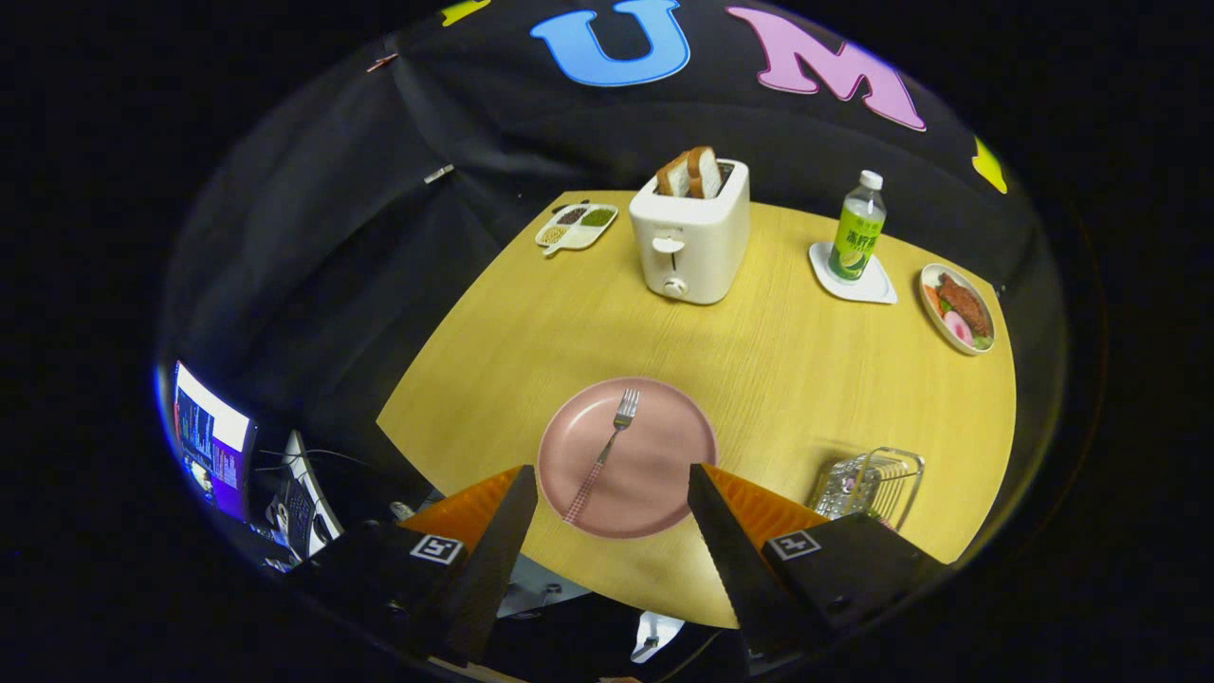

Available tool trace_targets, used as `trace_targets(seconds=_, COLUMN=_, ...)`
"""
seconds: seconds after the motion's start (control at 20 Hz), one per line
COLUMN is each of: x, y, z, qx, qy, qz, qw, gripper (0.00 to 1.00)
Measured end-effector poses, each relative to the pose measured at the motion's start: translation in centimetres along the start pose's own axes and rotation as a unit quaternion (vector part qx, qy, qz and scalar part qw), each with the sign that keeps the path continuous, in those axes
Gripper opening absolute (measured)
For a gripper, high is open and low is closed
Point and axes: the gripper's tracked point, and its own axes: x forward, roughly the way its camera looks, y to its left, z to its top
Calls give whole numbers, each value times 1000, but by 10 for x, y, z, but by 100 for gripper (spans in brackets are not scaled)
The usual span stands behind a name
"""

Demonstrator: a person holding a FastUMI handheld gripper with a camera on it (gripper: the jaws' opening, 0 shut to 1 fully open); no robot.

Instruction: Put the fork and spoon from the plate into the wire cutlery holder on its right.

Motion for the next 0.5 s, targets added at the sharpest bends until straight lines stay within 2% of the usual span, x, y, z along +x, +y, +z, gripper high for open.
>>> trace_targets(seconds=0.2, x=56, y=8, z=-32, qx=20, qy=48, qz=-14, qw=999, gripper=100)
trace_targets(seconds=0.5, x=112, y=8, z=-56, qx=25, qy=98, qz=-38, qw=994, gripper=100)
